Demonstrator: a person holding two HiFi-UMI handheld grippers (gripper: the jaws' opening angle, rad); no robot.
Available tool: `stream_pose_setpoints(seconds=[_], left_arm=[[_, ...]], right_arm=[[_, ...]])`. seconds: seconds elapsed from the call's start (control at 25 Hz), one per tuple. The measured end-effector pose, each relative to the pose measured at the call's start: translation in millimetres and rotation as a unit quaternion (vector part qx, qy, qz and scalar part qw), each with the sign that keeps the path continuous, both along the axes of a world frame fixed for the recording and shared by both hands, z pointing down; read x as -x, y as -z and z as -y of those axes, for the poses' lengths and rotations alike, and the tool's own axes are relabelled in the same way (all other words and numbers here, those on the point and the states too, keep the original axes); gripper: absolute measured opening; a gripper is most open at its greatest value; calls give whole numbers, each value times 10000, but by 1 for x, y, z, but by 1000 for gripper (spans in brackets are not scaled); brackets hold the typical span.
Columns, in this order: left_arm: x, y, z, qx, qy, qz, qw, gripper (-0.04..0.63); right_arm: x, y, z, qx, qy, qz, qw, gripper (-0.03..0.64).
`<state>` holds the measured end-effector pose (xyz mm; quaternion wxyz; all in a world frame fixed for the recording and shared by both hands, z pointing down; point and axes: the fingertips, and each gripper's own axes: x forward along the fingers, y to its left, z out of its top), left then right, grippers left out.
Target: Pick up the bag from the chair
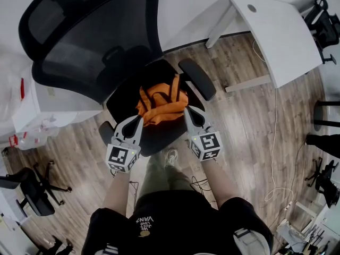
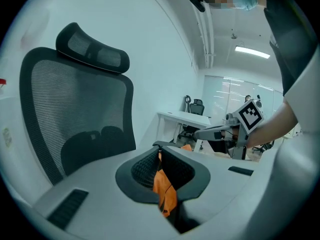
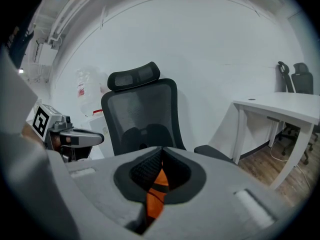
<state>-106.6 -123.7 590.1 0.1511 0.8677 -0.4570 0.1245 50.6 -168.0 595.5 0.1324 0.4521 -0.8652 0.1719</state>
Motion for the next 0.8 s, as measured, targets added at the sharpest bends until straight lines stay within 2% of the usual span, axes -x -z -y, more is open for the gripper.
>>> stream_pose_setpoints(seconds=[0.4, 0.52, 0.68, 0.72, 0.76, 0.8], left_arm=[[6, -39, -1, 547, 41, 12, 9985, 17], [6, -46, -1, 659, 62, 8, 9978, 51], [4, -53, -2, 794, 37, 2, 9968, 57], [4, -55, -2, 829, 28, 2, 9966, 61], [4, -57, -2, 874, 21, -5, 9962, 83], [4, -59, -2, 927, 16, -24, 9957, 124]], right_arm=[[0, -23, 1, 234, 6, -78, 9997, 0], [-2, -28, 2, 296, -13, -77, 9995, 0], [-5, -33, 3, 397, -25, -84, 9992, 0], [-5, -36, 3, 448, -33, -68, 9990, 9], [-5, -38, 3, 511, -45, -49, 9987, 114], [-5, -41, 3, 569, -56, -37, 9984, 155]])
